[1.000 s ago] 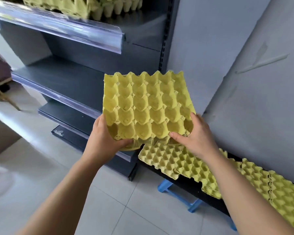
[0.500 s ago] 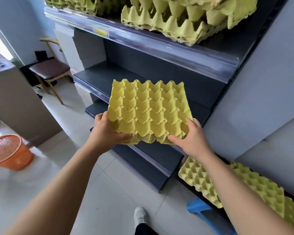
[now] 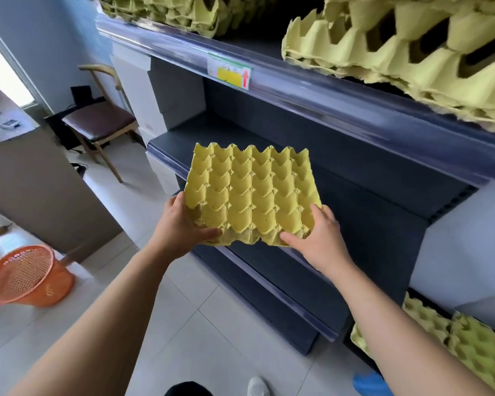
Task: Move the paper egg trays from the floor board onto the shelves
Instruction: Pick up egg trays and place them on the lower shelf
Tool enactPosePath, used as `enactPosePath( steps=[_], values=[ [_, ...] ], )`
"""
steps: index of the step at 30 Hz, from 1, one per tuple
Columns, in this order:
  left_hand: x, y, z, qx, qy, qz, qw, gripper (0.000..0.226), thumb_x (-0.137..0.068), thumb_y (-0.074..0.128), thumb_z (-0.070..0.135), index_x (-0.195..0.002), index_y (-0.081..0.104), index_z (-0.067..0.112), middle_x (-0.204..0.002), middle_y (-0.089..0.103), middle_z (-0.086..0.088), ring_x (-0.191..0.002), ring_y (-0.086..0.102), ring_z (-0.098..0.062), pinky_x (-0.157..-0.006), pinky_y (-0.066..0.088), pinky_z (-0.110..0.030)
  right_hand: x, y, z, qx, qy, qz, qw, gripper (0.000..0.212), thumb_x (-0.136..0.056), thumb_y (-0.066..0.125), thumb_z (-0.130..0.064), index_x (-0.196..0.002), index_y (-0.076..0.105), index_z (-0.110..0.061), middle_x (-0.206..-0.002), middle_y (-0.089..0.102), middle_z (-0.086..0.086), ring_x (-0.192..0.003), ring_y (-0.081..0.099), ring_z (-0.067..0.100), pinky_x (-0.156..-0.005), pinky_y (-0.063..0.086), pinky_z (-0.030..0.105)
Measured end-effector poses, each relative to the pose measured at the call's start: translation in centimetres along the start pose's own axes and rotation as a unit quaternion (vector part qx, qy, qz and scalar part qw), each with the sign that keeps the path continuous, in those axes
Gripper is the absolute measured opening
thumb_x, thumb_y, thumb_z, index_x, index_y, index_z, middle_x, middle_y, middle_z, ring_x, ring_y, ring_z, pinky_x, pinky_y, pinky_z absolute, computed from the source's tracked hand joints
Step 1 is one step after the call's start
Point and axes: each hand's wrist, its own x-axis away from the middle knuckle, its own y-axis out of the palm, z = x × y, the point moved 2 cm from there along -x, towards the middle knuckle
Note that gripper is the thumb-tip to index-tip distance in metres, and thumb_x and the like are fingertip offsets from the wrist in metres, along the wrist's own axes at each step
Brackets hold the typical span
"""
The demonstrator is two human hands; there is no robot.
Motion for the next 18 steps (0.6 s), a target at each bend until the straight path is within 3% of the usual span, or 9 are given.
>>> enactPosePath(
  steps=[8,18],
  values=[
    [-10.9,-4.5,-5.5,-0.008,0.060,-0.032,0.998,0.102,-0.056,0.088,0.040,-0.141,0.035,0.022,-0.131,0.041,-0.002,-0.118,0.046,-0.019,-0.103,0.040,-0.037,-6.4,6.3,-6.4,-0.006,0.039,0.048,0.998,0.099,-0.076,0.071,-0.050,-0.150,0.015,-0.015,-0.158,0.005,0.008,-0.144,0.007,0.026,-0.114,0.022,0.041],
    [-23.3,-8.5,-9.4,-0.031,0.116,-0.121,0.985,0.097,-0.055,0.087,0.036,-0.137,0.038,0.021,-0.128,0.041,0.000,-0.117,0.047,-0.019,-0.099,0.042,-0.035,-12.0,12.8,-12.8,-0.021,0.131,0.110,0.985,0.097,-0.077,0.070,-0.051,-0.149,0.018,-0.013,-0.158,0.005,0.010,-0.144,0.007,0.025,-0.113,0.020,0.039]
  ],
)
